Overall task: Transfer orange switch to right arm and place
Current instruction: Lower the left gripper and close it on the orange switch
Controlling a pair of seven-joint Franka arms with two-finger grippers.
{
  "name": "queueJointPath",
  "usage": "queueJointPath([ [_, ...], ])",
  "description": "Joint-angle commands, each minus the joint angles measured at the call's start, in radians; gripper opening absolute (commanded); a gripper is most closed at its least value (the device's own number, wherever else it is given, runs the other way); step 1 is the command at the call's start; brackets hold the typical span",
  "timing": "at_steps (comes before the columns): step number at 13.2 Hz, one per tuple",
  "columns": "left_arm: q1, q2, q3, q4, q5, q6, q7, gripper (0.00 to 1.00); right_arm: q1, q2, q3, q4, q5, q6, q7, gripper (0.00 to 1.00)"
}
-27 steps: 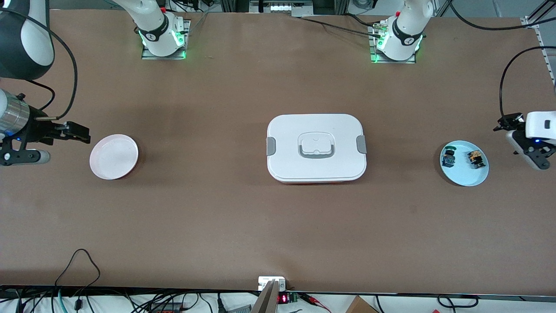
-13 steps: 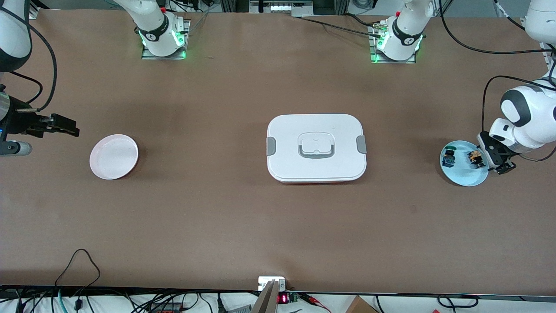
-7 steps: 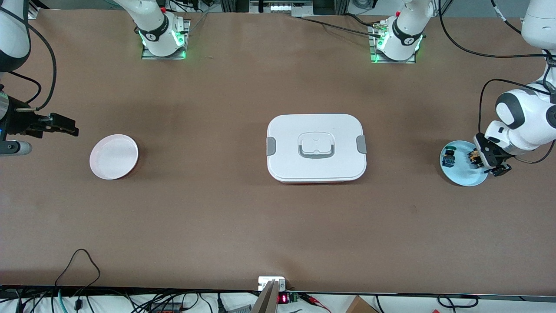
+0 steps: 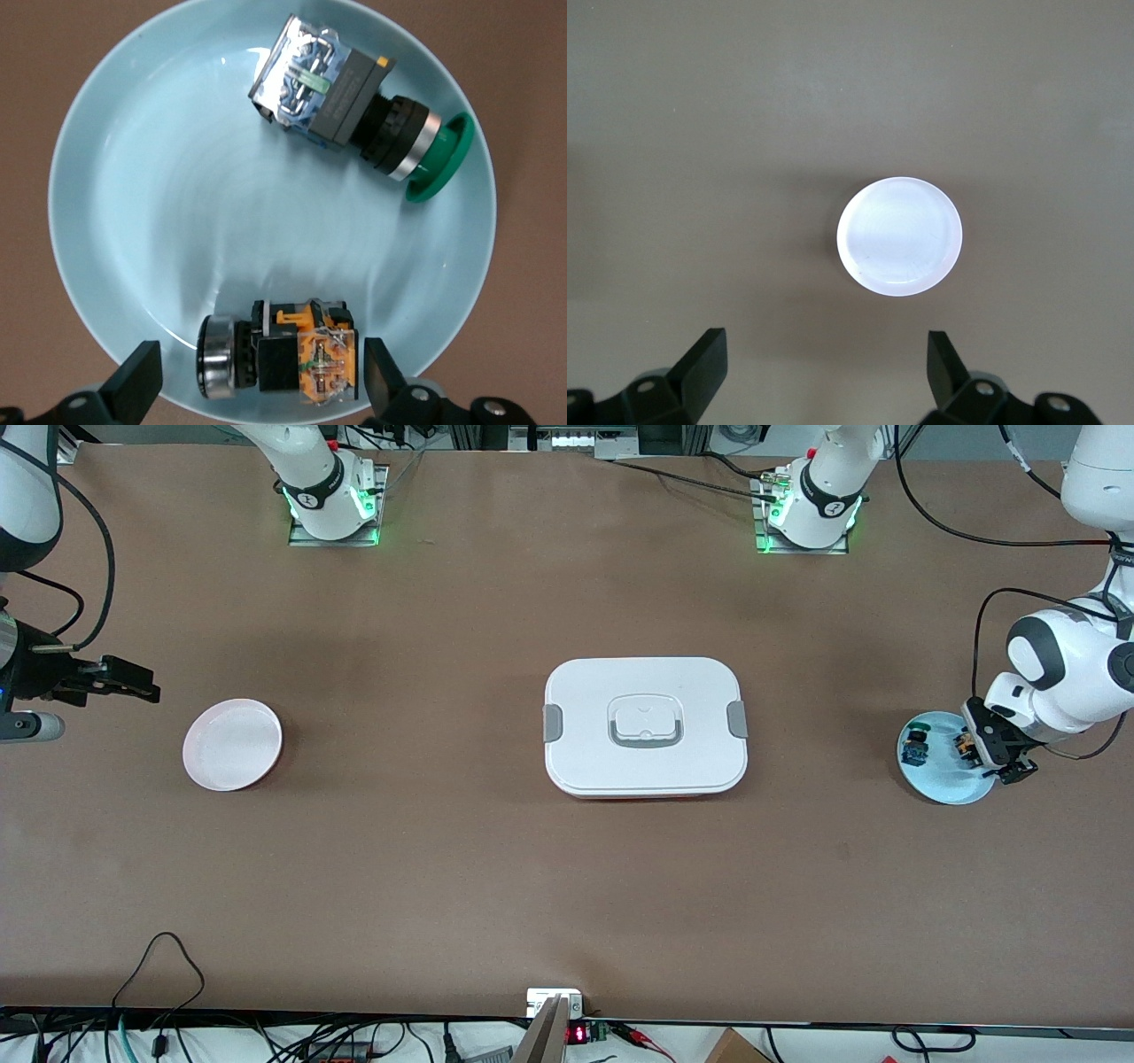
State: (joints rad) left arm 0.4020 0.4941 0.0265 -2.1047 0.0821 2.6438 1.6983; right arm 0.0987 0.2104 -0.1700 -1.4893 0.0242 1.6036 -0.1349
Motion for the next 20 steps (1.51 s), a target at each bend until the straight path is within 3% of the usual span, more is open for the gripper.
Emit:
queueJointPath([
  [1,0.021,0.011,-0.014,0.002,0.015,0.016,0.021,1.0,-0.005,-0.003,0.004,-0.003,0.002,-0.001,-0.019,1.0],
  [6,0.02,0.012,-0.014,0.002,0.013,0.016,0.021,0.97,-0.004,-0.005,0.004,-0.002,0.002,-0.001,-0.019,1.0],
  [11,0.02,0.017,-0.028,0.005,0.013,0.015,0.047,0.55,-0.002,-0.002,0.004,-0.002,0.0,0.001,-0.019,1.0],
  [13,0.02,0.021,-0.028,0.008,0.013,0.015,0.064,0.31,-0.007,-0.002,0.004,-0.002,0.0,0.001,-0.02,1.0],
  [15,0.021,0.021,-0.028,0.012,0.013,0.015,0.064,0.02,-0.008,-0.002,0.004,-0.002,0.0,0.001,-0.02,1.0],
  [20,0.021,-0.012,-0.036,0.025,0.008,-0.042,0.066,0.0,-0.011,-0.005,0.0,0.0,0.006,0.001,-0.017,1.0],
])
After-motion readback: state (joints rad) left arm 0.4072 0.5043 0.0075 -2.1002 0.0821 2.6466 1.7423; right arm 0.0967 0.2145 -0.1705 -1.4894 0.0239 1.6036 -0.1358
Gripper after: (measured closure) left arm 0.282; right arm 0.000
